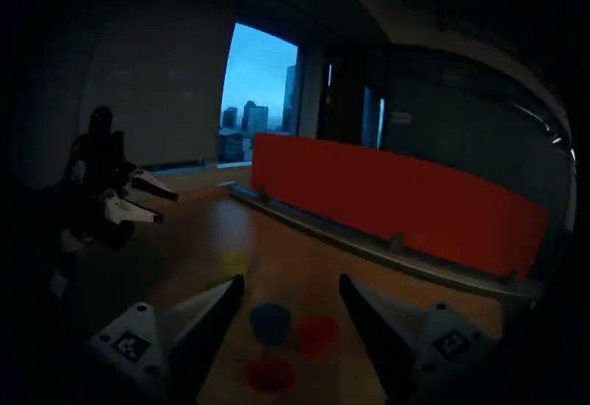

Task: Pour water

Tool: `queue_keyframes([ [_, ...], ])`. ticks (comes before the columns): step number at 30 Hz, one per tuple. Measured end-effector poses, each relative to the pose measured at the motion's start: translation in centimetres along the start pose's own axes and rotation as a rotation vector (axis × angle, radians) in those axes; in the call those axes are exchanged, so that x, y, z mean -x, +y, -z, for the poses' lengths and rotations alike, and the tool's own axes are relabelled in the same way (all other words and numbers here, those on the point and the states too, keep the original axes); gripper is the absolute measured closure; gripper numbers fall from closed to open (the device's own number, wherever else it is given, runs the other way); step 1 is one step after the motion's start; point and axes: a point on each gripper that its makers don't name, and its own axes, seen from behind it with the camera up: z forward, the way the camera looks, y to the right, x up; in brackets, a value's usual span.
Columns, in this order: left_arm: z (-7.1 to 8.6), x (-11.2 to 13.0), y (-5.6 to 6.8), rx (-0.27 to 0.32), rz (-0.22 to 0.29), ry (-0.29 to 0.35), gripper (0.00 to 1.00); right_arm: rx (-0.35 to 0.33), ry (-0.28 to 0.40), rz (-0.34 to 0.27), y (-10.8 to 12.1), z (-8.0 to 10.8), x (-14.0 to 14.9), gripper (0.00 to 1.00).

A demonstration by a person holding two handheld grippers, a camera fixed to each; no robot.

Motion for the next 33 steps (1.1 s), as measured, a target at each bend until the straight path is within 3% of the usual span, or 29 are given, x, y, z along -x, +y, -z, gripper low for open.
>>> queue_keyframes([
  [5,-0.7,1.0,0.1,0.019,-0.009,-0.028,0.03,-0.032,-0.026,0.017,-1.1,-0.7,0.7,0.0],
  [13,-2.0,3.0,0.4,0.052,-0.008,-0.078,0.03,-0.056,-0.077,0.041,-0.7,-1.9,2.1,0.01],
  [24,-3.9,5.9,-0.2,0.062,-0.014,-0.146,0.03,-0.103,-0.159,0.062,-1.0,-4.1,4.1,0.01],
  [33,-5.4,8.1,0.4,0.088,-0.035,-0.193,0.03,-0.127,-0.218,0.084,-0.9,-5.8,6.3,0.01],
])
